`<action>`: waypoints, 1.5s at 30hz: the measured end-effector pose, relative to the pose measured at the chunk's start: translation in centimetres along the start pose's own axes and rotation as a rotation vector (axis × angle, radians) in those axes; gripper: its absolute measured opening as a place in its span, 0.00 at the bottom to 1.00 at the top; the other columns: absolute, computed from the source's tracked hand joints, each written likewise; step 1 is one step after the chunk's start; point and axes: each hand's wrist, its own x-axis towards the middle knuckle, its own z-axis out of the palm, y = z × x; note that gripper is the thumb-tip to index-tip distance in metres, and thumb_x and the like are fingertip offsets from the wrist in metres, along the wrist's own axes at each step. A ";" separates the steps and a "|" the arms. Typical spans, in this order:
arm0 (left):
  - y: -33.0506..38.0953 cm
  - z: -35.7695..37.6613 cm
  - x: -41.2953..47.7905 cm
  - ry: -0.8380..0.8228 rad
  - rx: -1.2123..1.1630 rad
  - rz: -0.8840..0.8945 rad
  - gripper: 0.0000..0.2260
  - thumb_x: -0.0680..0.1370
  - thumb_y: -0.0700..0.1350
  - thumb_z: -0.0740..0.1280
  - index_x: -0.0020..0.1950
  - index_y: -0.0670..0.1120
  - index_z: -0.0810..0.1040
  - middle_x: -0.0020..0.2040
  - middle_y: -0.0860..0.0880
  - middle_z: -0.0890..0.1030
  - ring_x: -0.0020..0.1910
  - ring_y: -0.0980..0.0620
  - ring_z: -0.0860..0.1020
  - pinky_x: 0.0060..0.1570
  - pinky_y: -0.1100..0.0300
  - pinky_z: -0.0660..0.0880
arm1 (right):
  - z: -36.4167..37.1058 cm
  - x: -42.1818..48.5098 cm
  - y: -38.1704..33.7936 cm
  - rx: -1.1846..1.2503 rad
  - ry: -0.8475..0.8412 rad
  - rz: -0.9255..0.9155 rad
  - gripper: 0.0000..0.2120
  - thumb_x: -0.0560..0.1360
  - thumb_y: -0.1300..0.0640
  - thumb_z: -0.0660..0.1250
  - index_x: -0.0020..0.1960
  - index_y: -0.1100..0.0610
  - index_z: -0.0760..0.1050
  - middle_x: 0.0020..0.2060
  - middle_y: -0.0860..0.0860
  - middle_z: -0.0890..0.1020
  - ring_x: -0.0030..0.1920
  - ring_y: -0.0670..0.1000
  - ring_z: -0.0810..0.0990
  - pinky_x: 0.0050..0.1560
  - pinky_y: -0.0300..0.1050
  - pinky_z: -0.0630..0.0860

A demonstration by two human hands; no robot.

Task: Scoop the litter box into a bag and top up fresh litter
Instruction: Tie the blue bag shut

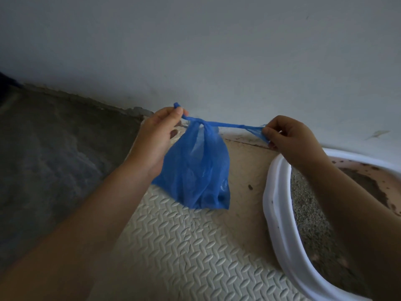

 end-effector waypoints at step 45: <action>-2.0 -7.1 2.9 0.214 0.449 0.100 0.06 0.77 0.45 0.67 0.40 0.49 0.79 0.35 0.51 0.79 0.34 0.61 0.75 0.41 0.66 0.71 | -0.4 -0.5 0.8 -0.043 0.314 0.068 0.05 0.77 0.57 0.63 0.44 0.56 0.77 0.36 0.49 0.81 0.36 0.43 0.79 0.30 0.29 0.68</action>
